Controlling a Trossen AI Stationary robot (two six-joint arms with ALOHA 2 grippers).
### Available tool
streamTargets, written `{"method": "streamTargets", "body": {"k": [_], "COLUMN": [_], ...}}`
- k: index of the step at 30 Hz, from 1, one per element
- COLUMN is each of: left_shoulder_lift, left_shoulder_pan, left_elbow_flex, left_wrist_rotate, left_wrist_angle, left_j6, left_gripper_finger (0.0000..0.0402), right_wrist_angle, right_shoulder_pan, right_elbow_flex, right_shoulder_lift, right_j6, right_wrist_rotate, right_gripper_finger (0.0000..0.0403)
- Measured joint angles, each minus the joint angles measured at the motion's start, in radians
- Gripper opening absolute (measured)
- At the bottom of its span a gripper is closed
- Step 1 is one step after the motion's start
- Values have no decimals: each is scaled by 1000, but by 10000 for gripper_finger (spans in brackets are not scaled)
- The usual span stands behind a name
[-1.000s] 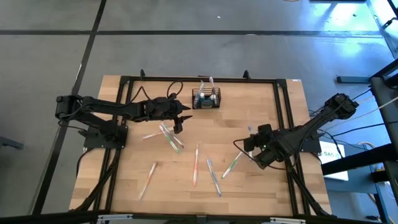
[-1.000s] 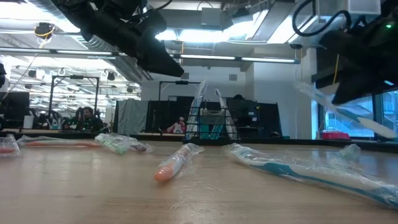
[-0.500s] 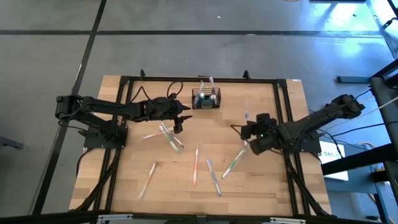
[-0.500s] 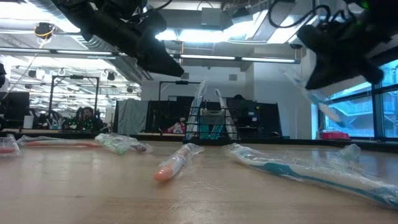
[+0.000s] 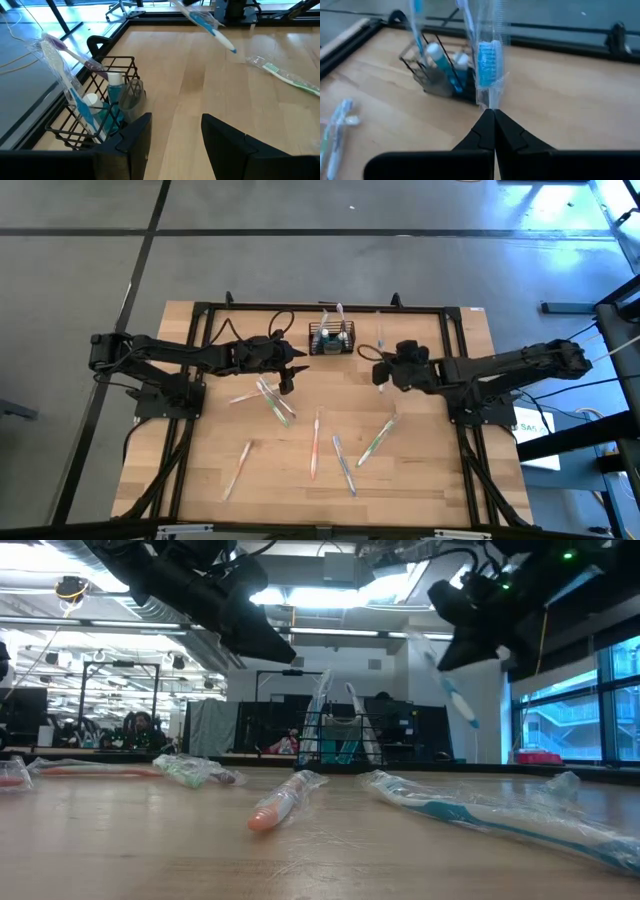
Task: Pick & Place toothbrushing station
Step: Put the right blue toothbrush in the right section of the wire organizer
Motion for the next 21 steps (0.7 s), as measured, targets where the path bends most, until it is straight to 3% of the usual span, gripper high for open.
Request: {"method": "streamTargets", "body": {"k": [8, 21], "left_shoulder_lift": [0, 0], "left_shoulder_pan": [0, 0], "left_elbow_flex": [0, 0], "left_wrist_rotate": [0, 0], "left_wrist_angle": [-15, -30], "left_j6": [-6, -22], "left_gripper_finger": [168, 168], "right_wrist_angle": [183, 368], "right_shoulder_pan": [-115, -272], "right_elbow_flex": [0, 0], "right_shoulder_lift": [0, 1], "right_j6": [-202, -346], "right_wrist_rotate": [-67, -171], "right_gripper_finger": [0, 0]}}
